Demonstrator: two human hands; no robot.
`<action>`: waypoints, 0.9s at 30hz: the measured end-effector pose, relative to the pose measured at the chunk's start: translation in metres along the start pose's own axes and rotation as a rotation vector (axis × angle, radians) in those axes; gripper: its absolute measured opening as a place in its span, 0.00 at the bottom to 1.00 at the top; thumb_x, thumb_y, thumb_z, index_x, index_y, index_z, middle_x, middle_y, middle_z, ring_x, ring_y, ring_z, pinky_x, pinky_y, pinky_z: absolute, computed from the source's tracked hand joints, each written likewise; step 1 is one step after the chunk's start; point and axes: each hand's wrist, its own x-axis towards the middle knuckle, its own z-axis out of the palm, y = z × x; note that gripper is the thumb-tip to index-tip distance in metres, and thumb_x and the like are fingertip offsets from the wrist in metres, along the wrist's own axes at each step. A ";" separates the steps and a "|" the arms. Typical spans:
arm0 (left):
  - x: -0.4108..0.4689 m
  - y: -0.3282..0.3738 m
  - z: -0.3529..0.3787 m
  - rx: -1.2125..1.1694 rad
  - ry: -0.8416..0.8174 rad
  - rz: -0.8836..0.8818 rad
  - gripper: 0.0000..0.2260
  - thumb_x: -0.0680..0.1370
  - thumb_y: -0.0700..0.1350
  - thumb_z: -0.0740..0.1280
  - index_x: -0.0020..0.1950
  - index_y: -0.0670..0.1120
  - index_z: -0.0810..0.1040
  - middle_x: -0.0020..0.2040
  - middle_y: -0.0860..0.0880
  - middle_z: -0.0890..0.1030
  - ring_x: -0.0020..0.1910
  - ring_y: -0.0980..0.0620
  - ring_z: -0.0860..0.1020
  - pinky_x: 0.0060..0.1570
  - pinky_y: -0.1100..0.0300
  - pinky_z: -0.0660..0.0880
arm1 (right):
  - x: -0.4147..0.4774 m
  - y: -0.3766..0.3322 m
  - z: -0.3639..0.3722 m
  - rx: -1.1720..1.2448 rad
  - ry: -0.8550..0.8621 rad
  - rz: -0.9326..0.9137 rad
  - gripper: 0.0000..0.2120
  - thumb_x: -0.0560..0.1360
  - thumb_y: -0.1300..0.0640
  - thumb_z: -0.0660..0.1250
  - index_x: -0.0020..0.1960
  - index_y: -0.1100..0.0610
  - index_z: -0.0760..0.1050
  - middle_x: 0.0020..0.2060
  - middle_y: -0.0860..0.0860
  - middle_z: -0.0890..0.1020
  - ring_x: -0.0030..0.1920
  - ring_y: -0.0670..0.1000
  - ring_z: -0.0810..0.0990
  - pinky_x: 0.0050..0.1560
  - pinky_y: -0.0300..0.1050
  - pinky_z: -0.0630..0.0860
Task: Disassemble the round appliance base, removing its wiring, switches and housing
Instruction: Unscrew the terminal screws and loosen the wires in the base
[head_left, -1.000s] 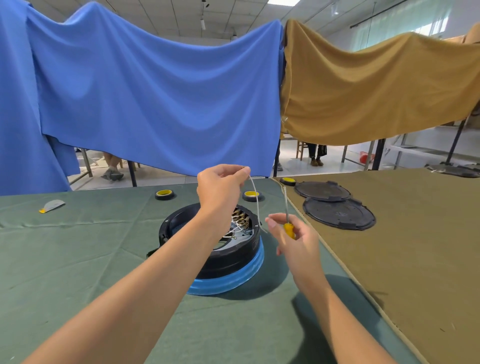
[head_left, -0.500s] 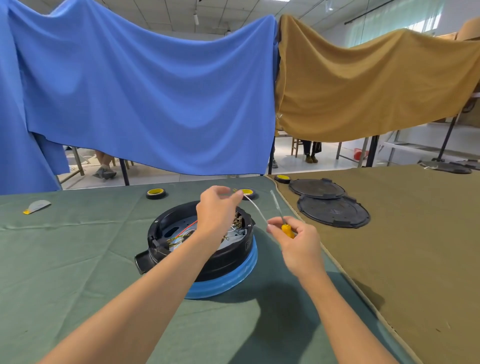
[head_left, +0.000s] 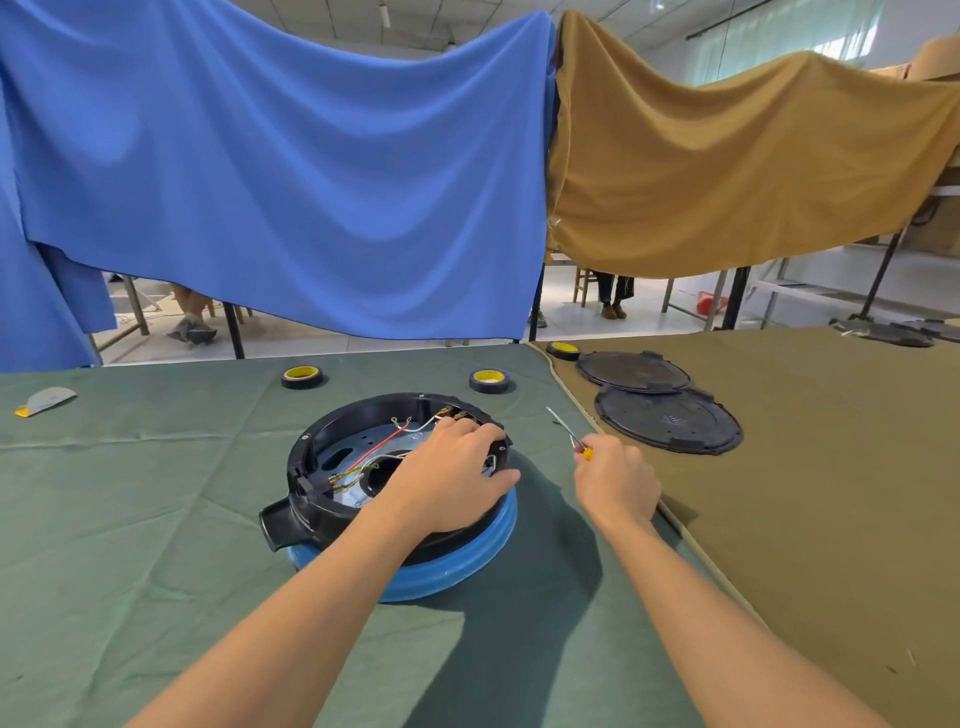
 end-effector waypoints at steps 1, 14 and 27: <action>0.000 0.000 0.000 0.005 0.008 0.001 0.24 0.80 0.58 0.61 0.72 0.50 0.67 0.69 0.49 0.71 0.71 0.50 0.61 0.68 0.51 0.64 | 0.002 0.000 0.002 -0.025 -0.013 -0.008 0.07 0.79 0.57 0.62 0.48 0.50 0.79 0.46 0.56 0.82 0.44 0.61 0.77 0.39 0.45 0.67; -0.001 -0.004 0.004 0.032 0.016 0.016 0.25 0.80 0.58 0.60 0.75 0.50 0.66 0.70 0.48 0.70 0.72 0.49 0.60 0.69 0.51 0.63 | 0.019 0.003 0.008 -0.064 -0.075 -0.020 0.06 0.76 0.57 0.63 0.41 0.51 0.73 0.42 0.53 0.81 0.38 0.57 0.72 0.36 0.44 0.67; -0.023 -0.024 -0.010 0.320 -0.024 0.042 0.27 0.77 0.69 0.50 0.75 0.66 0.57 0.61 0.48 0.74 0.65 0.47 0.67 0.60 0.47 0.67 | -0.013 -0.029 -0.049 0.223 -0.426 -0.315 0.09 0.80 0.54 0.62 0.59 0.54 0.72 0.52 0.53 0.79 0.48 0.53 0.75 0.46 0.49 0.74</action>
